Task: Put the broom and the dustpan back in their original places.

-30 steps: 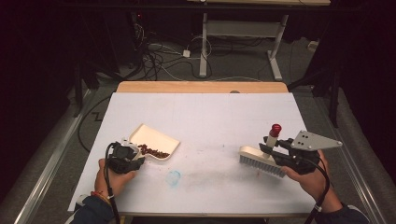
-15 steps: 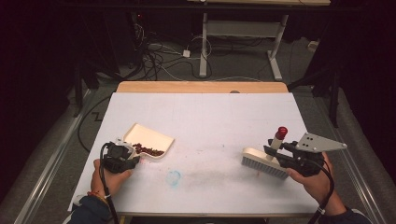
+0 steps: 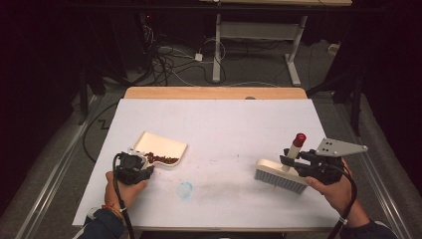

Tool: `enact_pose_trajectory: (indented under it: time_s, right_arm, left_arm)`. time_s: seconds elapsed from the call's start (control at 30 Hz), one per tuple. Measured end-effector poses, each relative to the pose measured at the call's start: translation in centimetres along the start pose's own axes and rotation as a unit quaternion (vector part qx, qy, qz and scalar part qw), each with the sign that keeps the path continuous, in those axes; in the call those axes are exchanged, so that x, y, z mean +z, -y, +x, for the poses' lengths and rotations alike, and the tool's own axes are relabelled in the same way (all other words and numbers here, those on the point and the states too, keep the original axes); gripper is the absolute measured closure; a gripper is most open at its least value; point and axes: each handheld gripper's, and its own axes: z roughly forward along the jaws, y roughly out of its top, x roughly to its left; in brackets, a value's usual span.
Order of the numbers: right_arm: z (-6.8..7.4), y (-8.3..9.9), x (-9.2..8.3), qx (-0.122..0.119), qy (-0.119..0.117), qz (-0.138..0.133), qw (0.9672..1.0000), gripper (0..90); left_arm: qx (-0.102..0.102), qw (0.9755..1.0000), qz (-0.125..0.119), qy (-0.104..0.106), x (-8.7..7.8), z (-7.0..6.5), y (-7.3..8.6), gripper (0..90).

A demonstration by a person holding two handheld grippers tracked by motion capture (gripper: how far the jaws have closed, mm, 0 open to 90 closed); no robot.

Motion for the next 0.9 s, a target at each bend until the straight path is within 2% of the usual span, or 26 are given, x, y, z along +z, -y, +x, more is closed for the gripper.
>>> enact_pose_trajectory:
  time_s: [0.13,0.3,0.43,0.6,0.63,0.73,0.83,0.87,0.9]
  right_arm:
    - [-1.1,-0.6,0.8,0.013,-0.006,0.012,0.9998,69.7]
    - [-3.2,-2.2,2.9,0.018,0.006,0.036,0.9992,66.2]
    - [-5.3,-2.9,5.3,0.031,0.043,0.061,0.9967,62.0]
    - [-7.5,-2.8,8.0,0.051,0.077,0.095,0.9912,58.2]
    - [-7.8,-2.6,8.6,0.056,0.087,0.102,0.9894,57.9]
    - [-8.8,-2.0,9.9,0.076,0.103,0.113,0.9854,56.2]
    - [-9.3,-1.7,11.2,0.077,0.126,0.131,0.9802,54.3]
    - [-9.5,-1.5,11.6,0.081,0.128,0.133,0.9795,54.3]
    - [-9.6,-1.4,12.0,0.089,0.133,0.131,0.9783,53.2]
  left_arm:
    - [-0.003,0.9998,-0.002,0.020,0.0,-1.0,0.2,56.1]
    - [0.019,0.9994,-0.003,0.029,-0.1,-2.1,0.7,49.6]
    - [0.043,0.9983,-0.004,0.039,-0.3,-2.7,0.9,44.7]
    - [0.081,0.9956,-0.014,0.043,-0.7,-2.9,1.2,39.3]
    - [0.087,0.9955,-0.015,0.036,-0.8,-2.9,1.3,38.4]
    - [0.100,0.9939,-0.036,0.029,-1.1,-2.5,1.5,32.9]
    - [0.120,0.9903,-0.062,0.032,-1.5,-2.2,1.9,31.3]
    - [0.124,0.9895,-0.069,0.027,-1.6,-2.1,2.0,28.8]
    - [0.125,0.9883,-0.080,0.032,-1.8,-2.1,2.1,25.9]
